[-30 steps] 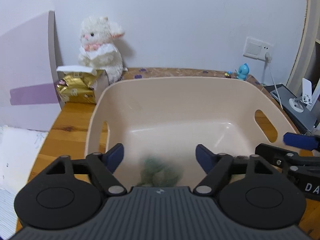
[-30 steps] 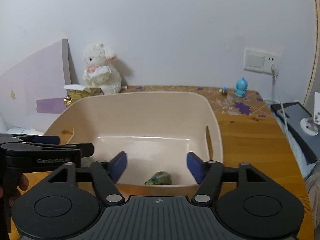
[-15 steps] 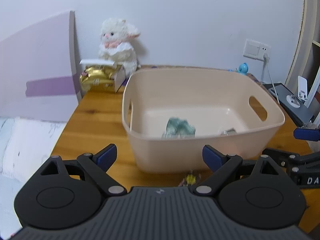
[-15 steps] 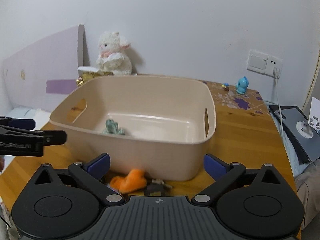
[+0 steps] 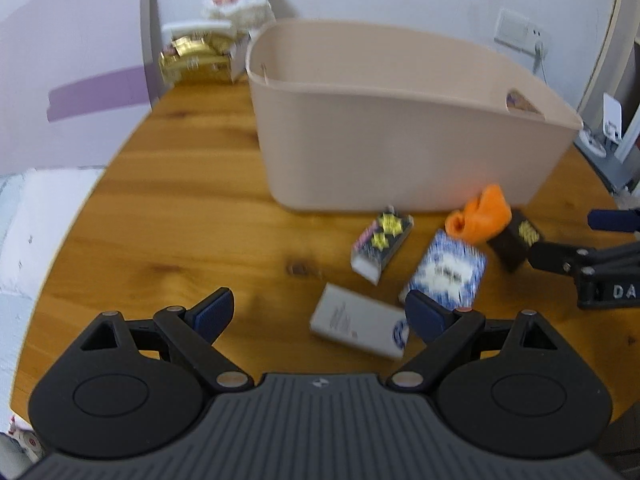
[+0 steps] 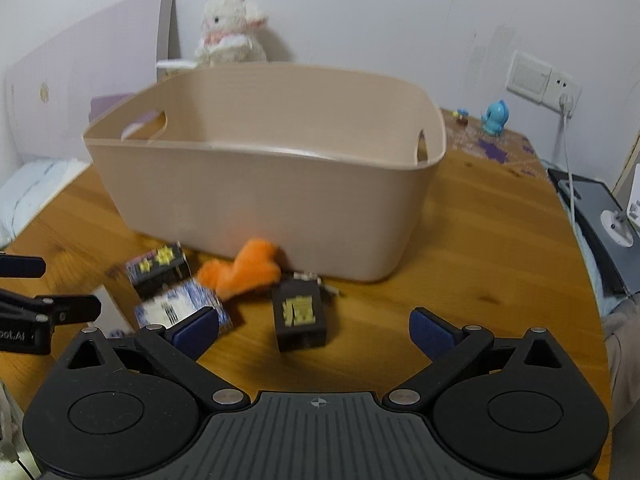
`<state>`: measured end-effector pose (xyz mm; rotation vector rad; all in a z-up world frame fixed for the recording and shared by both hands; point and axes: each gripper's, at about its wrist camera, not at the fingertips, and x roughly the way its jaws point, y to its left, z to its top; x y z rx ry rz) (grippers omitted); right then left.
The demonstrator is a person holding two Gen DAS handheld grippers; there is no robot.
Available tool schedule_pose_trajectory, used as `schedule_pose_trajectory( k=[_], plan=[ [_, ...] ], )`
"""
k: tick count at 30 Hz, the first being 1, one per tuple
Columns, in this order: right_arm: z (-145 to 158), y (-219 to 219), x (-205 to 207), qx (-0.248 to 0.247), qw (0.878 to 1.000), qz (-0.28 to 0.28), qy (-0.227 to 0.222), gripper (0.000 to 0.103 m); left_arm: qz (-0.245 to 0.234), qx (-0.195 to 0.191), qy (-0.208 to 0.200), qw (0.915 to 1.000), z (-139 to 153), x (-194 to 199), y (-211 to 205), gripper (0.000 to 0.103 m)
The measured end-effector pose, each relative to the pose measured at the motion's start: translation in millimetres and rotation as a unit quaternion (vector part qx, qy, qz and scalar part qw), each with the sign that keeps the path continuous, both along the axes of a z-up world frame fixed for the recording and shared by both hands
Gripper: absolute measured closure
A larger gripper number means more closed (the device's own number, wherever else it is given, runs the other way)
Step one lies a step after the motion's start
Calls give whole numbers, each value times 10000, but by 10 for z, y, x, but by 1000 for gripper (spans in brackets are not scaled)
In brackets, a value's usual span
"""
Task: Organize objects
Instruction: 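Move both tools back toward the remaining boxes on the table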
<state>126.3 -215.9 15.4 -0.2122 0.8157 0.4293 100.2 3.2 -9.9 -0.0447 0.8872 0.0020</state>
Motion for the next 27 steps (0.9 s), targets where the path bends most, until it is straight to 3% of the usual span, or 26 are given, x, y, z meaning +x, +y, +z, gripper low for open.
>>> schedule_pose_trajectory(
  k=[9,18,24,27],
  plan=[
    [-251,62,80,-122,9997,87,169,0,-166,-121,381,9991,-226,-14,-36,10],
    [-419,146,216,-89,9999,67,122,2,-173,229,212,9994,-313,31,-88,1],
    [-482,197,269,-109,9999,77,4,11,-105,221,193,9995,-333,37,-98,0],
    [-517,199,280,-16,10000,69,2,17,-48,236,-16,9997,-354,-12,-85,0]
  ],
)
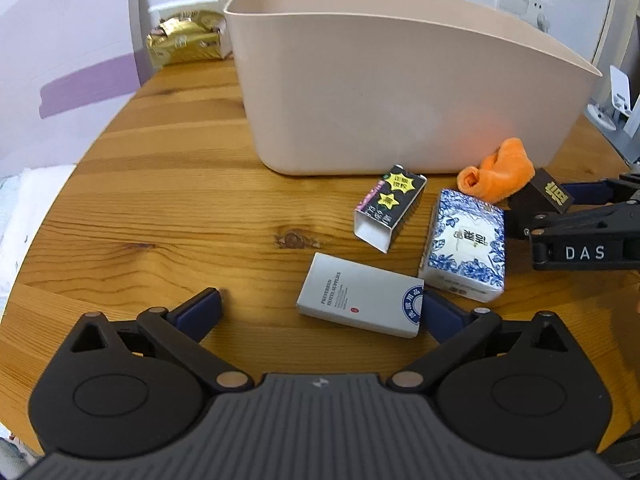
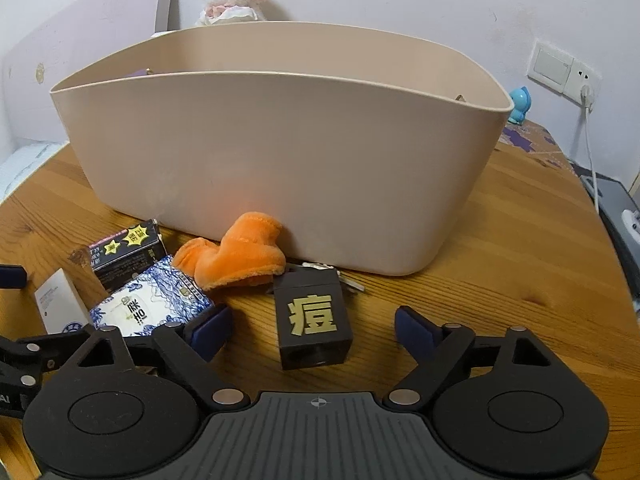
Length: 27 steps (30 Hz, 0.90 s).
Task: Organize objects
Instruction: 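Move both tools back toward the remaining boxes on the table, then grasp the white box with the left tool while the right tool grasps the black cube box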
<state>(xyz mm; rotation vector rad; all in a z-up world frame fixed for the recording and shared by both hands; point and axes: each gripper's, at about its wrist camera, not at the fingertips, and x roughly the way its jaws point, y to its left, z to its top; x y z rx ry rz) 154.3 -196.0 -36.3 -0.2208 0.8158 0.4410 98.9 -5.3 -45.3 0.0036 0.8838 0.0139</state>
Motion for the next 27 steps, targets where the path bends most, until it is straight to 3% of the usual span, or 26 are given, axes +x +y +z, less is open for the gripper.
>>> schedule_pose_trajectory(
  k=[7,11,16,27],
  plan=[
    [13,-38,-40,123,9999,86,-72,49,25,1,4,10000,45,-18,-8,3],
    [19,-112,-67,145,9998,78,-94,70,126,-13,-77,9999,85,-49,43,21],
    [38,-127,-103,184,9998,81,-72,73,192,-29,-155,9997,112,-69,127,38],
    [188,-171,-177,365,9993,-109,-43,74,145,-215,-226,9994,128,-87,214,40]
  ],
)
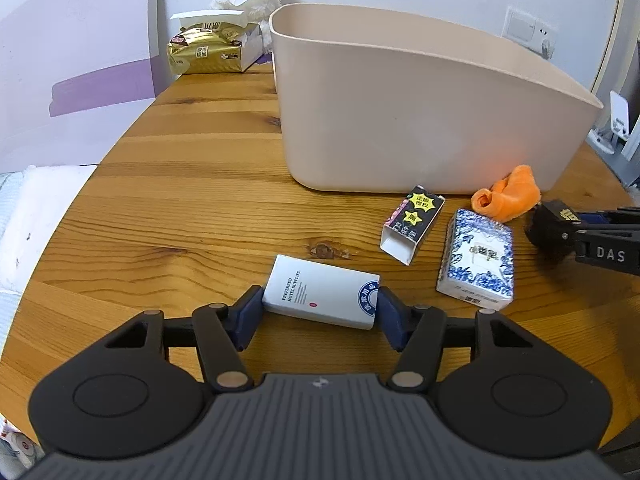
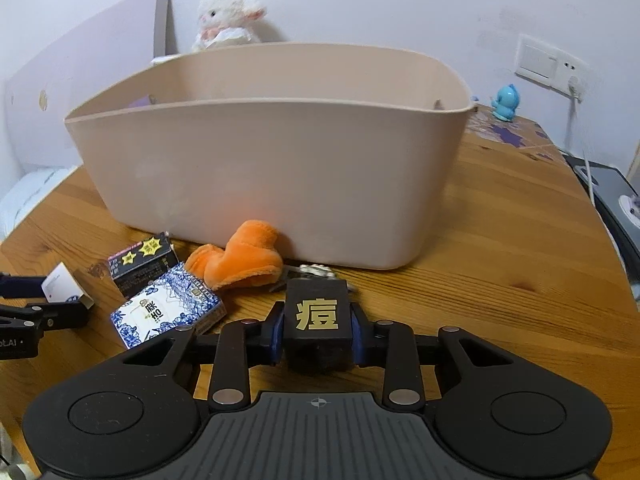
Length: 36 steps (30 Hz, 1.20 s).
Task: Organize objects
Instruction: 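Grasp the white box with the left tool while the right tool grasps the black cube box, then carry both boxes over the basket and release them inside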
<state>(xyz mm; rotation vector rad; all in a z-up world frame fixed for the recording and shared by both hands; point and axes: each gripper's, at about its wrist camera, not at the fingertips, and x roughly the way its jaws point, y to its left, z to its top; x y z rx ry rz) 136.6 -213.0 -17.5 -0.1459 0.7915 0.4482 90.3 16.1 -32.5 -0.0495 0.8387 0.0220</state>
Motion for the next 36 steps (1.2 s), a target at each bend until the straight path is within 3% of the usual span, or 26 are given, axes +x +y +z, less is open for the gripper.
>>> schedule_pose_trajectory(
  k=[23,36],
  plan=[
    [666,-202,-234,508,9970,50,-577,74,16,-13,-785,9969,533,-149,47,41],
    [1103,-80,-86,829,9911,53,-1042,74,30,-141,-1370,9905,1028,176,34,41]
  ],
)
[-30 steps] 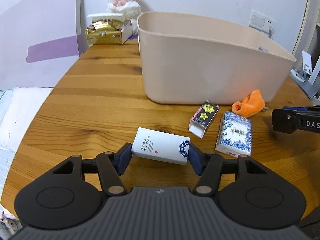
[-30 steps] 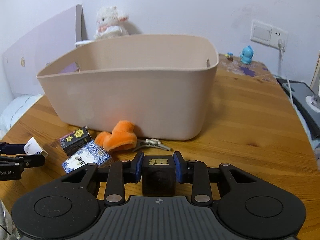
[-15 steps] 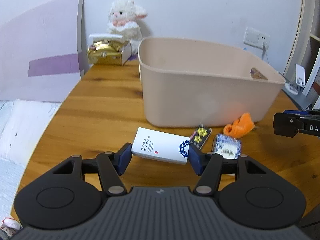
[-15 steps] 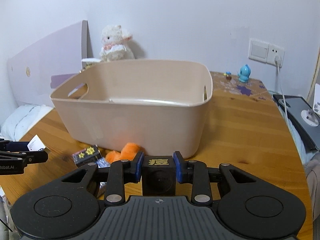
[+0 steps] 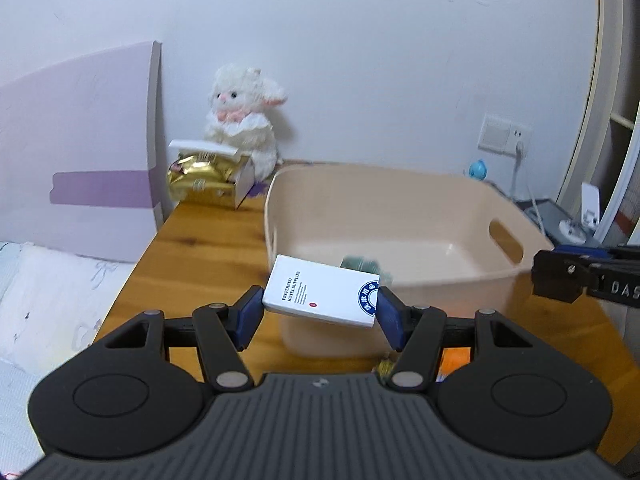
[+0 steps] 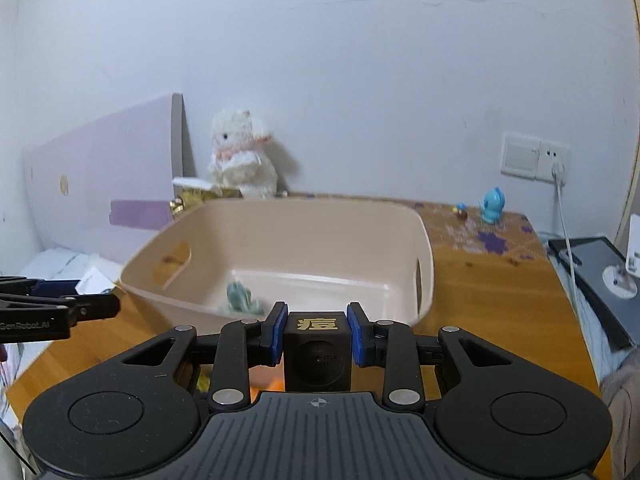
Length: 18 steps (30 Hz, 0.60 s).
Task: Organize objects
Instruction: 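Carry both boxes over the basket and release them inside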
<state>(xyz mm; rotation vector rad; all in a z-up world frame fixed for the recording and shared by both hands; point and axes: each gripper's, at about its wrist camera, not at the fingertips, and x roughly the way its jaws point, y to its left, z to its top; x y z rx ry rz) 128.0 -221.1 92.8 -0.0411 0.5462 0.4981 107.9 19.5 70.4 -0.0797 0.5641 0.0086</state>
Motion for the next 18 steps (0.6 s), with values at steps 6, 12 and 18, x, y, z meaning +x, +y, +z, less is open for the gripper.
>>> schedule_pose_trajectory(
  k=[6,12,18],
  plan=[
    [32,182,173,-37,10000,-44,-27,74,-29,52,-17,10000,107,326,-77,41],
    [59,314,312,24,10000,-41,-1,74,51,172,123,9998,67,662,-194,41],
    [90,380,475,-33,9999,-104,7,74,110,258,339,9990,-65,892,-264,41]
  ],
)
